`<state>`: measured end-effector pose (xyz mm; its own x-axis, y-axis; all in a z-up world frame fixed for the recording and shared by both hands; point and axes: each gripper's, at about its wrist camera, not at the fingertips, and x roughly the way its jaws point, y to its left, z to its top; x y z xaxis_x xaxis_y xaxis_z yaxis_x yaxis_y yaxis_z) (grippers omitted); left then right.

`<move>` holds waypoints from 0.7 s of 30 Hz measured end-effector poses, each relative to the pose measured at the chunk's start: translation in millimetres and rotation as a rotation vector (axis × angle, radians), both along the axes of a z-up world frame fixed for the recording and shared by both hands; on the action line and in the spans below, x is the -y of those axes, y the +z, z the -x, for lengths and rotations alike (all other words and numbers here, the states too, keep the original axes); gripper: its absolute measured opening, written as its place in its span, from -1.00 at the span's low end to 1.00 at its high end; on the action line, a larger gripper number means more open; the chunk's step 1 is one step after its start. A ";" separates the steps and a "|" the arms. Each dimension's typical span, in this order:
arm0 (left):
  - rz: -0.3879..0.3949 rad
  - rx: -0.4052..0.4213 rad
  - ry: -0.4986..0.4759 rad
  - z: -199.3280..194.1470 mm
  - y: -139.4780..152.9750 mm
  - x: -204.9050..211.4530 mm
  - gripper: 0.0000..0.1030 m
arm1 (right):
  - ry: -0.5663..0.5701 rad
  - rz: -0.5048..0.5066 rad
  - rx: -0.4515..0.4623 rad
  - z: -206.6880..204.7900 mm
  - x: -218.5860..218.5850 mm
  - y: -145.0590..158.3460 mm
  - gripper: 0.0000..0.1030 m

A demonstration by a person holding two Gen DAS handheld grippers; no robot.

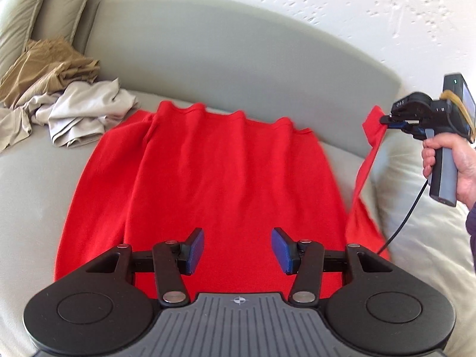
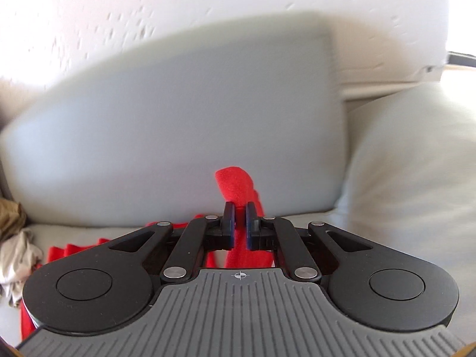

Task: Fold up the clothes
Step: 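Grasp the shirt edge with the right gripper and lift it, then pull the held shirt edge outward with the right gripper and lower it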

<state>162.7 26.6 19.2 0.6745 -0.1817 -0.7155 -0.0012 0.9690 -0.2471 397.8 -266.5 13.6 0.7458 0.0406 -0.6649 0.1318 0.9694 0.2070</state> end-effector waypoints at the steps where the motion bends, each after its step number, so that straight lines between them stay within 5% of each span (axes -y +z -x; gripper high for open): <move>1: 0.012 0.012 -0.014 6.0 8.0 4.3 -0.05 | -0.016 -0.009 0.017 11.3 13.1 10.0 -0.88; 11: 0.219 0.008 -0.227 46.3 54.8 81.6 -0.05 | -0.266 -0.146 0.126 109.3 194.0 67.0 -0.88; 19: 0.224 -0.188 -0.407 59.0 18.3 161.2 -0.05 | -0.381 -0.274 0.106 175.5 322.5 36.3 -0.87; 21: 0.220 -0.240 -0.445 61.7 7.8 178.7 -0.06 | -0.433 -0.299 0.047 183.1 348.3 17.7 -0.67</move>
